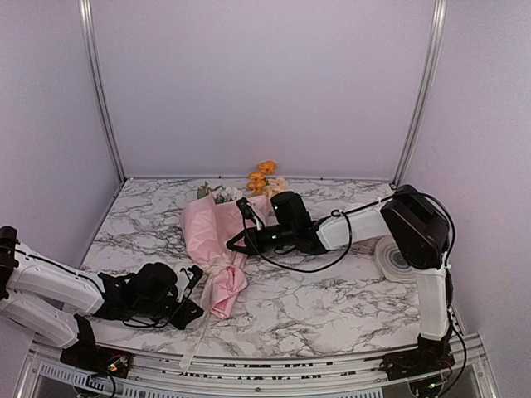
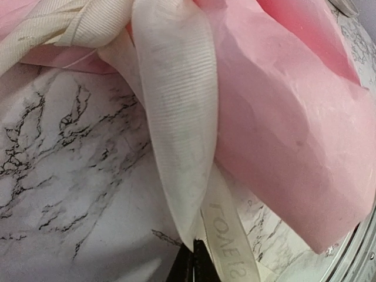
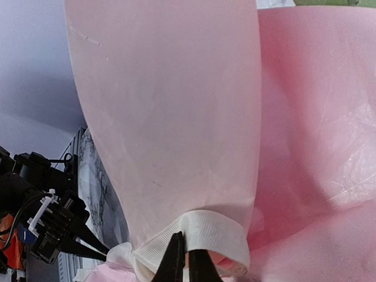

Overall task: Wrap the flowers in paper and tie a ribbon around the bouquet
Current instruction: Tie the half-tied ribbon around the folded bouquet.

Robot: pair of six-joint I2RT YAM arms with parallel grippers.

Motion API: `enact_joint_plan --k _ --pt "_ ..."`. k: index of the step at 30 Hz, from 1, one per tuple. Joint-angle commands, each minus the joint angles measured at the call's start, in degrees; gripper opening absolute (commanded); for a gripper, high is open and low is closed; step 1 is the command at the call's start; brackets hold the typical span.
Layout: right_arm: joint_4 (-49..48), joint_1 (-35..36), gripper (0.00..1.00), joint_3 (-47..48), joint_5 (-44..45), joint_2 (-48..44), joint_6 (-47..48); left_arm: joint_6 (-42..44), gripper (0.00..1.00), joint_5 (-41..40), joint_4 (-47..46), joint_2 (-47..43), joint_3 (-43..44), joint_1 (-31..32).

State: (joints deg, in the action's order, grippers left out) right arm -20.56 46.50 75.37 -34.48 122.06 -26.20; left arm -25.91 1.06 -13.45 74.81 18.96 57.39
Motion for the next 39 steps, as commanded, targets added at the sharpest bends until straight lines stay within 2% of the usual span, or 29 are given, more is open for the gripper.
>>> enact_joint_plan --k 1,3,7,9,15,21,27,30,36,38,39 --pt "-1.1 0.3 0.01 0.1 -0.7 -1.4 -0.3 3.8 0.19 -2.6 11.0 -3.9 1.5 0.3" --pt "-1.2 0.3 0.0 -0.2 -0.8 -1.9 -0.3 6.2 0.37 -5.1 13.7 -6.5 3.7 0.2" --pt "-1.2 0.3 0.0 -0.7 -0.9 -3.1 -0.3 11.3 0.55 -9.1 16.2 -10.1 7.8 -0.7" --pt "-1.3 0.4 0.0 -1.4 -0.8 -4.2 -0.3 11.7 0.6 -12.5 17.9 -10.3 9.8 -2.5" --pt "-0.7 0.8 0.0 -4.1 -0.8 -7.6 0.8 10.9 0.62 -15.1 17.3 -5.4 12.3 -12.5" --pt "0.6 1.2 0.0 -7.8 -0.2 -10.9 1.7 11.5 0.81 -14.0 16.5 1.3 16.0 -15.2" --pt "1.3 1.2 0.0 -10.5 0.1 -12.5 1.8 18.4 0.81 -7.5 11.5 3.4 15.0 -15.2" --pt "1.5 1.2 0.0 -10.9 -0.8 -12.8 1.6 20.3 0.83 -10.9 9.1 6.4 15.5 -15.3" --pt "2.5 1.2 0.0 -13.9 -0.6 -14.4 1.7 22.3 0.84 -8.7 9.1 12.9 18.8 -15.5" --pt "2.0 1.2 0.0 -15.4 -0.3 -14.8 1.3 23.4 0.73 -8.2 8.2 13.6 19.1 -15.5" --pt "1.6 1.2 0.0 -16.1 -0.2 -15.0 1.0 23.7 0.61 -8.1 8.0 13.7 19.2 -15.5"
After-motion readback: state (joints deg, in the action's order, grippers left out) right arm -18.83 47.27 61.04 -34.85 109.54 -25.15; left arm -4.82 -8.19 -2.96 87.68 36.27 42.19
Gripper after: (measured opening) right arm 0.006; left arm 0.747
